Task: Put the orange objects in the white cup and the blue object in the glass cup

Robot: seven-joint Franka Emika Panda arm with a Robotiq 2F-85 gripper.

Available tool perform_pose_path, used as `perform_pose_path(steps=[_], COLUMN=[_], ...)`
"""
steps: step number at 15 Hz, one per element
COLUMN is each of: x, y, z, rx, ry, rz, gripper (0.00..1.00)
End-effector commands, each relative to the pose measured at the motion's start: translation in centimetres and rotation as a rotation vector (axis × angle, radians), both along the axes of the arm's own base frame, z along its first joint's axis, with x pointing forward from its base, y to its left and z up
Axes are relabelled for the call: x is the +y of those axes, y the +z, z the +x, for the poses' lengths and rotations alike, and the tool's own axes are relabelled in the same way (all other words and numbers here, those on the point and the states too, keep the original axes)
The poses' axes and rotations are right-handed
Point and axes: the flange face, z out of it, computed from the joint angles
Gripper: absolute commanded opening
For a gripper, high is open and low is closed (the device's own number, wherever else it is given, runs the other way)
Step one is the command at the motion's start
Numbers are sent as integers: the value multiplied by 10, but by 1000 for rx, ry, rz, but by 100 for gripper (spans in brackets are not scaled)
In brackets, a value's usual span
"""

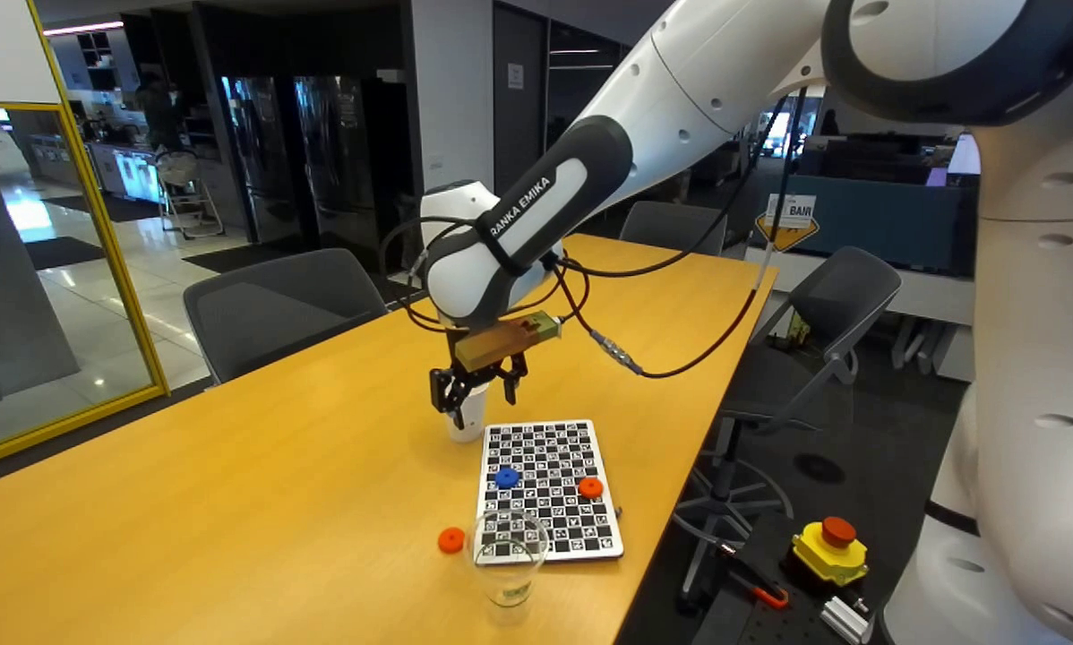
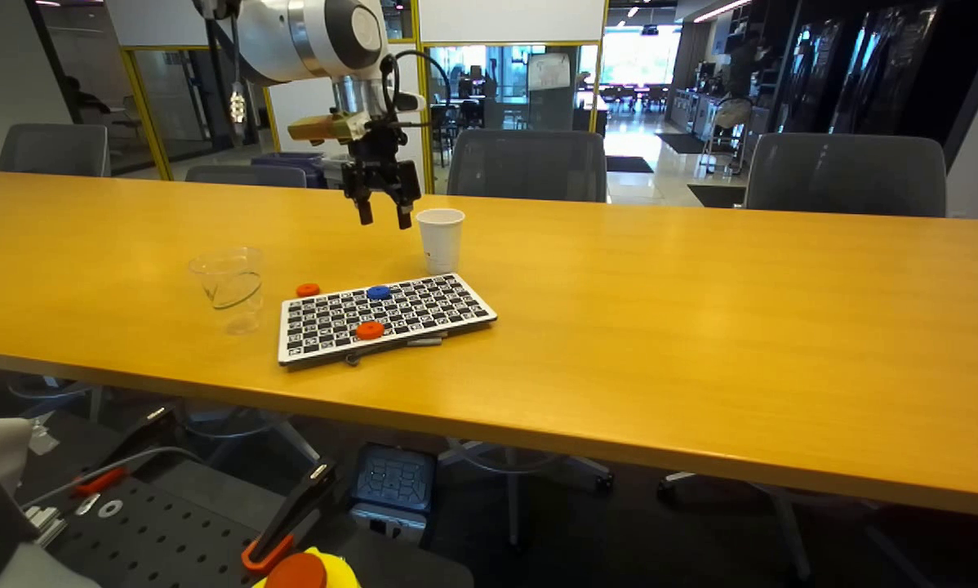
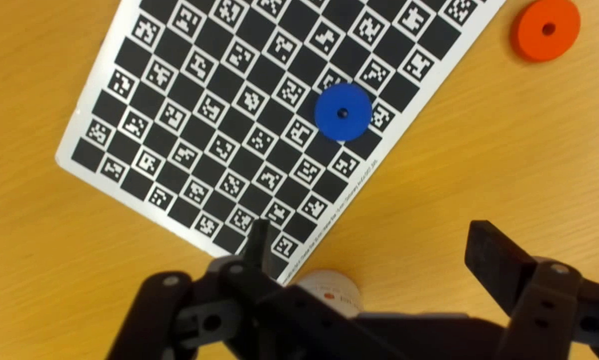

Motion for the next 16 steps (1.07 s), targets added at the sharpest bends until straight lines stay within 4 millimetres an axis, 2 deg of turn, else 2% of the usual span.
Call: perform_pose_path(steps=[1,5,8,16], x=[1,-4,-10,-21], y=[-13,-48,-66,-91], z=[-30,-40,-45,-33], rx=[-21,-8,3,13], ry=[1,10,-3,-5], rz=[8,42,50,85], gripper=[100,100,100,100])
